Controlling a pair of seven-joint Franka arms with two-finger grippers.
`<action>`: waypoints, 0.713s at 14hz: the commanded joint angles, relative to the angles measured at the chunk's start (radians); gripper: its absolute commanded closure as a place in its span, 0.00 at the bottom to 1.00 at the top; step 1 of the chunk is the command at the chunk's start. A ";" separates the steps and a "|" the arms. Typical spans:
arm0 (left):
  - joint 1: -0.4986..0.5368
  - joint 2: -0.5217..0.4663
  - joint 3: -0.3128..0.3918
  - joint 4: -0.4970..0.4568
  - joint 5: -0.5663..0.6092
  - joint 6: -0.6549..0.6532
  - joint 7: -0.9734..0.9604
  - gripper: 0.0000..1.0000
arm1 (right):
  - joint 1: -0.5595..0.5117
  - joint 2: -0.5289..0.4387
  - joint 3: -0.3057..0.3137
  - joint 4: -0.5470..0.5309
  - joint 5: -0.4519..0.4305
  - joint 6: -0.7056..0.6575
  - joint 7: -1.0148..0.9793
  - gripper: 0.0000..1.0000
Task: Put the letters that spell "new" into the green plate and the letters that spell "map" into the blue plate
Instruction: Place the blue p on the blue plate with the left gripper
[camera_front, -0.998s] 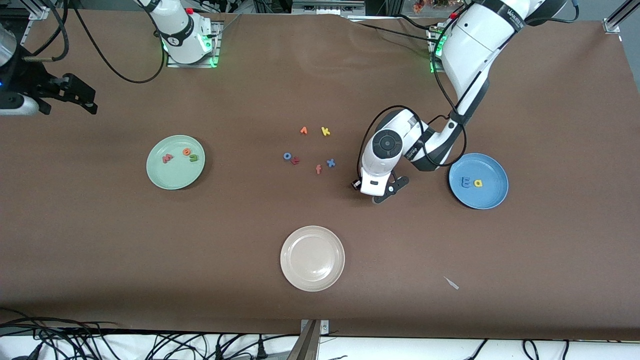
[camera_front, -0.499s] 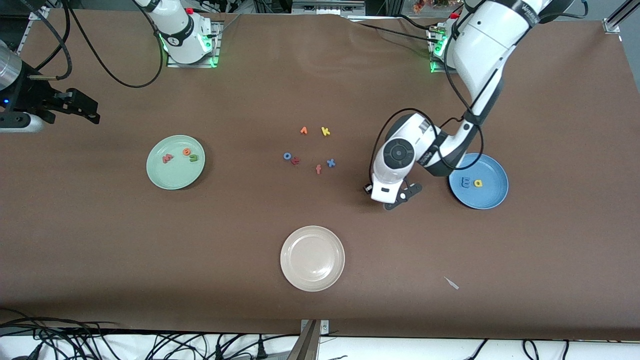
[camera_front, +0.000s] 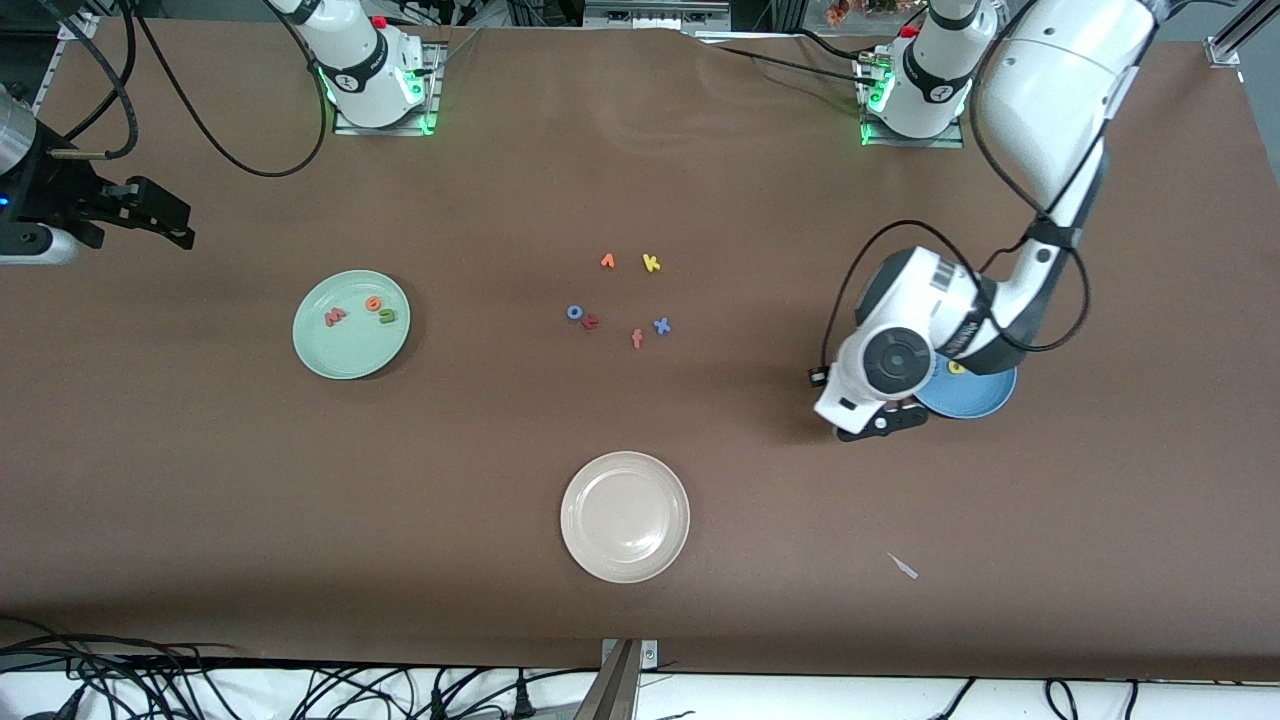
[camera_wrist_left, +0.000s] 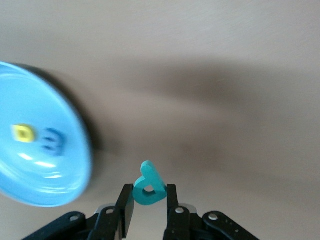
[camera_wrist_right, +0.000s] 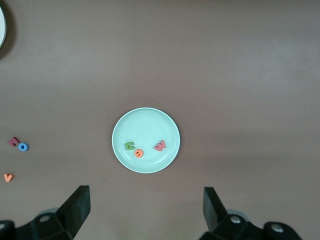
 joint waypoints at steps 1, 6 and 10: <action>0.043 -0.024 -0.005 -0.012 0.023 -0.083 0.200 0.85 | 0.000 0.019 0.003 0.034 0.003 -0.047 0.017 0.00; 0.163 -0.018 -0.001 -0.021 0.053 -0.102 0.481 0.85 | 0.002 0.018 0.008 0.038 0.019 -0.067 0.050 0.00; 0.223 0.002 0.001 -0.024 0.107 -0.100 0.627 0.59 | 0.003 0.018 0.011 0.041 0.059 -0.065 0.064 0.00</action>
